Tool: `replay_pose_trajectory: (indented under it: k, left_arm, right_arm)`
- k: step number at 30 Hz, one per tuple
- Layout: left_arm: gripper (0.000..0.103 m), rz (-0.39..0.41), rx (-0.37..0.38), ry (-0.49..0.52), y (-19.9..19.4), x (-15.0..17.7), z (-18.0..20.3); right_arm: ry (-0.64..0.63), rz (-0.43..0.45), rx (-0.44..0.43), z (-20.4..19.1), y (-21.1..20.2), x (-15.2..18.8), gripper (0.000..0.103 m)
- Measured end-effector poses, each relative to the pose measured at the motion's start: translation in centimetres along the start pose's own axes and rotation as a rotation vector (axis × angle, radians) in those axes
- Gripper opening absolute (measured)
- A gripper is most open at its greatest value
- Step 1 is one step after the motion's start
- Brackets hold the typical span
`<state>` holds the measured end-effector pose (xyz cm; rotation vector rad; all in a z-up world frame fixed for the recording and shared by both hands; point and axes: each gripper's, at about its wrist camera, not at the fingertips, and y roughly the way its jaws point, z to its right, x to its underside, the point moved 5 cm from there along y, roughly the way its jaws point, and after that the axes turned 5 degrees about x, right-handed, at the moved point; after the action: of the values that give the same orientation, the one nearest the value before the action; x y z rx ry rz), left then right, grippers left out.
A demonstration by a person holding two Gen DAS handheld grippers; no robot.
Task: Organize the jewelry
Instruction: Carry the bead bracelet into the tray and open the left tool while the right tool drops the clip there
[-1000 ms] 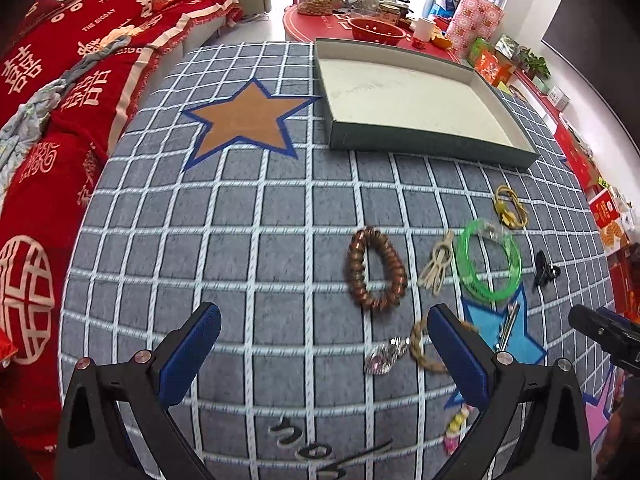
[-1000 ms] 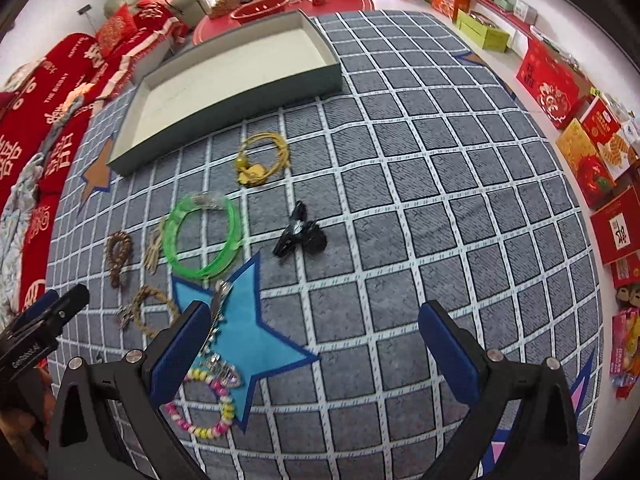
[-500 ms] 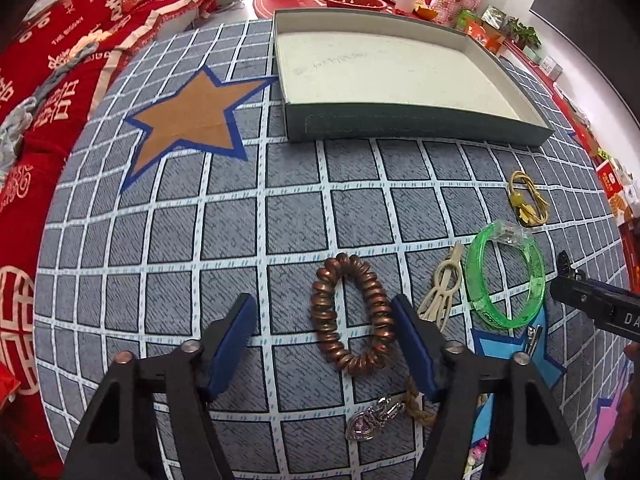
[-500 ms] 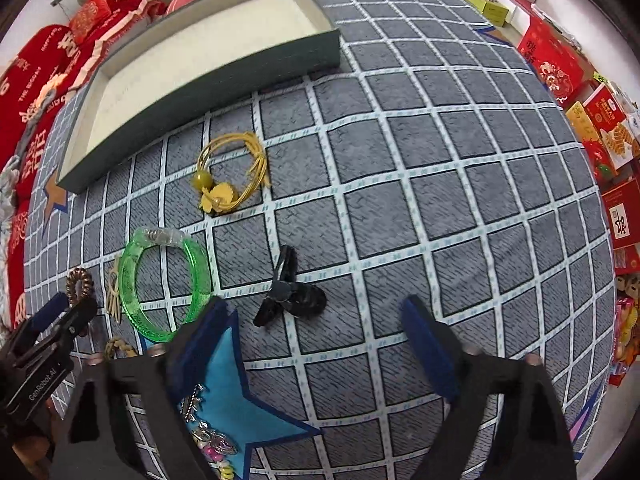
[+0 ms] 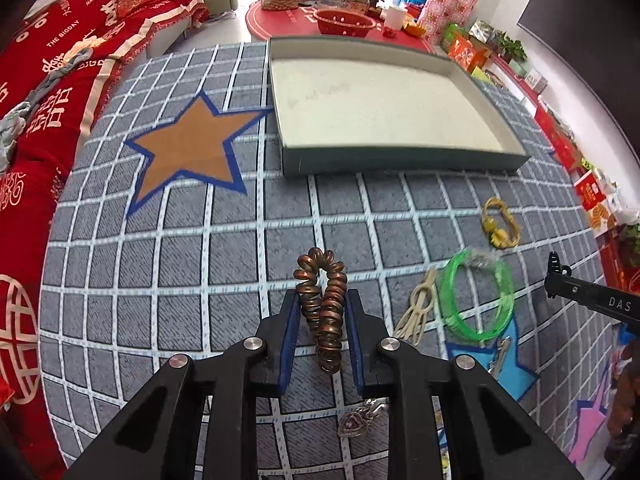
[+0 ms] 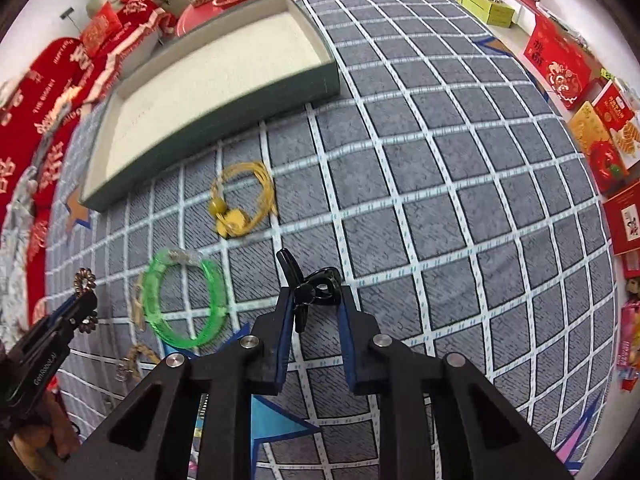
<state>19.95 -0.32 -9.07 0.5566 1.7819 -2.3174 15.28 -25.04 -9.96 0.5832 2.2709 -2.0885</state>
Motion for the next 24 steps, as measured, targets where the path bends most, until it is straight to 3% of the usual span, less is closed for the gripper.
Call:
replay_pose_trajectory:
  k: [7, 10, 18, 24]
  left_arm:
    - [0.036, 0.066, 0.041, 0.008, -1.9, -4.6, 1.0]
    - [0.036, 0.108, 0.020, 0.010, -1.8, -7.3, 1.4]
    - [0.036, 0.116, -0.027, -0.016, 2.6, -13.6, 1.7]
    - [0.036, 0.092, -0.077, 0.009, 6.2, -15.5, 2.2]
  right_arm:
    - [-0.045, 0.056, -0.094, -1.9, -2.4, -5.7, 0.023]
    - [-0.067, 0.076, -0.114, -2.6, -2.8, -8.4, 0.023]
    - [-0.100, 0.079, -0.134, -4.7, 0.3, -14.8, 0.023]
    - [-0.134, 0.054, -0.105, -5.5, 3.3, -17.1, 0.023]
